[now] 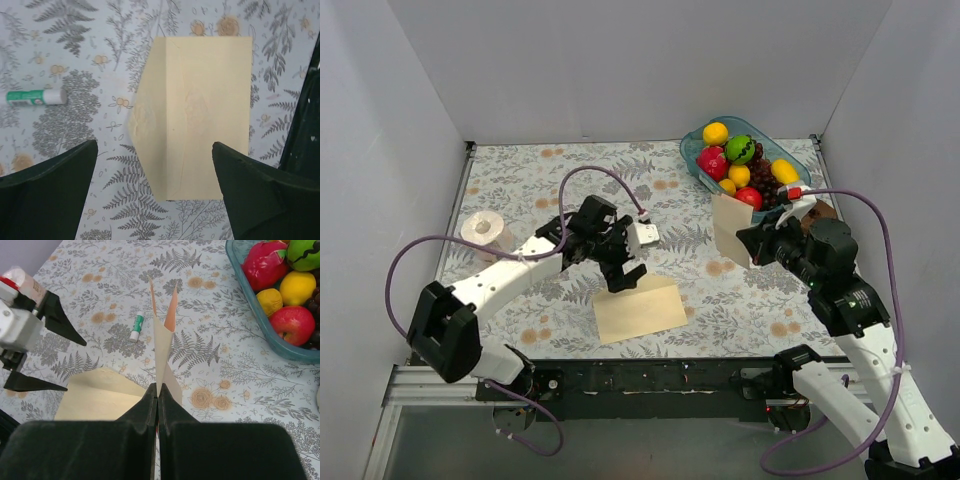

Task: Place the letter into the envelope and seal it
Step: Put down the envelope at the center of the board, then adjust the envelope at the center of the board.

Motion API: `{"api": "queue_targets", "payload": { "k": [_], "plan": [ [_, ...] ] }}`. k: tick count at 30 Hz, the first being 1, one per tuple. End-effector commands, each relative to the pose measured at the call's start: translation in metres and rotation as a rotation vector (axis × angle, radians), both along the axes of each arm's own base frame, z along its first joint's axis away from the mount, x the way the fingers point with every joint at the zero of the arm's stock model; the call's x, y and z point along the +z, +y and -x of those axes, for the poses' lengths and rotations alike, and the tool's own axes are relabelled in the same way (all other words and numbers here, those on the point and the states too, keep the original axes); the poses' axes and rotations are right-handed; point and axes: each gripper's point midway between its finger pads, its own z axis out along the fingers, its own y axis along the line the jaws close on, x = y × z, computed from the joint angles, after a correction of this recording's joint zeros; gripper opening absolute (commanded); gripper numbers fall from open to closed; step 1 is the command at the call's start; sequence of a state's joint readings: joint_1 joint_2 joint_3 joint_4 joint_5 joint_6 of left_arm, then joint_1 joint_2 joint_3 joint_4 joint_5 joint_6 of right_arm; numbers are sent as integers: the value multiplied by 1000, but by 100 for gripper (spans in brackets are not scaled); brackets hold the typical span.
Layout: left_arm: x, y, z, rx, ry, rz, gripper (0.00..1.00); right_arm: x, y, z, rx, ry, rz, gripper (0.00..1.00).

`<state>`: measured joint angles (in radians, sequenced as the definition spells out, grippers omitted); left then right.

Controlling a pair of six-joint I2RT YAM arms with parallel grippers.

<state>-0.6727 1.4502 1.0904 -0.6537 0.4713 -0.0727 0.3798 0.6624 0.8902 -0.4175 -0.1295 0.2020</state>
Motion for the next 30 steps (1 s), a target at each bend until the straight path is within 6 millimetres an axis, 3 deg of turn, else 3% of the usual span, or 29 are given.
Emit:
{"api": "queue_targets", "payload": {
  "k": [1,2,3,6,10,14,15,17,18,21,22,28,30],
  "plan": [
    [76,-14,-30,187,-214,252,98,-11,1,-10,-1,7,31,1],
    [83,-12,-35,243,-228,275,98,-22,4,-14,4,44,45,1],
    [105,-12,-37,286,-254,350,98,-28,5,-16,8,68,55,1],
    [131,-9,-33,478,-143,494,98,-53,14,-26,42,139,85,1],
    [131,-7,-10,672,131,618,98,-66,21,-37,54,159,82,1],
    [101,4,10,960,440,664,98,-65,19,-44,30,147,83,1],
    [80,7,18,1080,579,675,98,-66,18,-45,19,150,85,1],
    [66,13,28,1178,637,712,98,-68,17,-46,5,161,83,1],
    [48,15,34,1220,662,690,98,-69,17,-46,2,165,81,1],
    [21,11,50,1285,623,571,98,-74,16,-44,-9,188,71,1],
    [24,-2,63,1250,625,540,98,-73,17,-43,-9,189,63,1],
    [-25,-28,96,1271,606,300,98,-76,12,-41,-26,190,70,1],
    [-51,-17,96,1339,567,209,98,-75,11,-40,-32,187,69,1]
  ]
}}
